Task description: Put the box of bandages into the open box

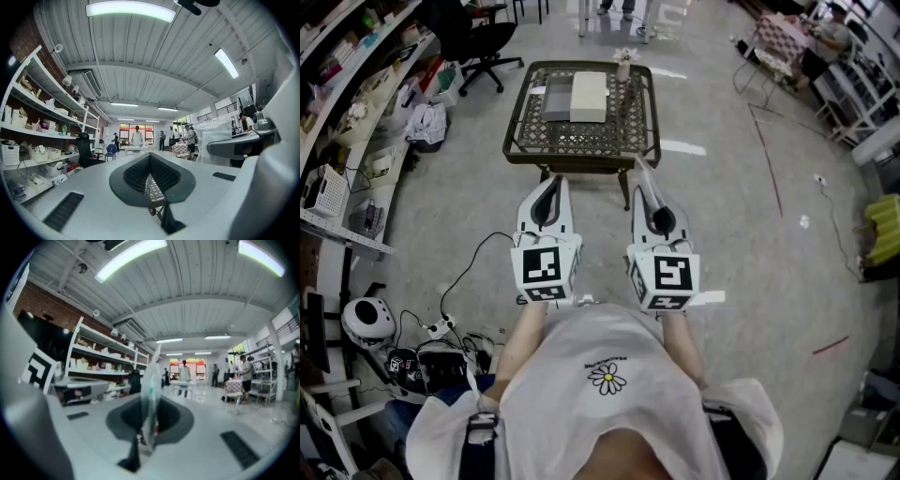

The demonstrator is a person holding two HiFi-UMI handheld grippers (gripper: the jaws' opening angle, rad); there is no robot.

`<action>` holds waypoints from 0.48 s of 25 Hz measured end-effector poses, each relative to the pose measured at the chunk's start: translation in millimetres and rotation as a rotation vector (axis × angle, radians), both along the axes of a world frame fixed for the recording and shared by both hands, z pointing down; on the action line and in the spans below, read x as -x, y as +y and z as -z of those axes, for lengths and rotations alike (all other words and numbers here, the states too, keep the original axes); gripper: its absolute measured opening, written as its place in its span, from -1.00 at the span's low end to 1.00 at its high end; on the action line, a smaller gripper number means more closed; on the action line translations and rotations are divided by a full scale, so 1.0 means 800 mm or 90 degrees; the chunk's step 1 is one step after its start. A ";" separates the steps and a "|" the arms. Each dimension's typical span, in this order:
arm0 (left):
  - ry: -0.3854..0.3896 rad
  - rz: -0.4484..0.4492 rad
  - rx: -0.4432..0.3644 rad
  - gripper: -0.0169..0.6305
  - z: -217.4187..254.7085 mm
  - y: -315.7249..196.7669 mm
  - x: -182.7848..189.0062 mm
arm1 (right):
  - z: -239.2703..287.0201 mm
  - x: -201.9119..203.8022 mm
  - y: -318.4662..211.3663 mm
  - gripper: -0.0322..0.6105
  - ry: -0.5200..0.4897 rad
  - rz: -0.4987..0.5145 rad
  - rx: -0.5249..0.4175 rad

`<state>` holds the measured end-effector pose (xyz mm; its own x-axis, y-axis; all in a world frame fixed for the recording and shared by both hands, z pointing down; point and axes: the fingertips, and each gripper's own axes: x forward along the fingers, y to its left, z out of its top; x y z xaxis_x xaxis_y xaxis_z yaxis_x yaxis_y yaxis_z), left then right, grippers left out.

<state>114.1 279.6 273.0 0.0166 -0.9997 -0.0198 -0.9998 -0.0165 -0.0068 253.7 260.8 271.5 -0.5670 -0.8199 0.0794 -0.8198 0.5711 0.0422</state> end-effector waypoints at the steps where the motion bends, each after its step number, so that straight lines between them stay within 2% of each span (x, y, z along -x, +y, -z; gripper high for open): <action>1: -0.003 0.000 -0.004 -0.89 0.001 -0.003 0.001 | 0.000 0.002 -0.002 -0.76 -0.001 0.001 -0.003; 12: -0.009 -0.001 -0.002 -0.89 0.000 -0.009 0.006 | 0.000 0.011 -0.005 -0.76 -0.032 0.024 0.009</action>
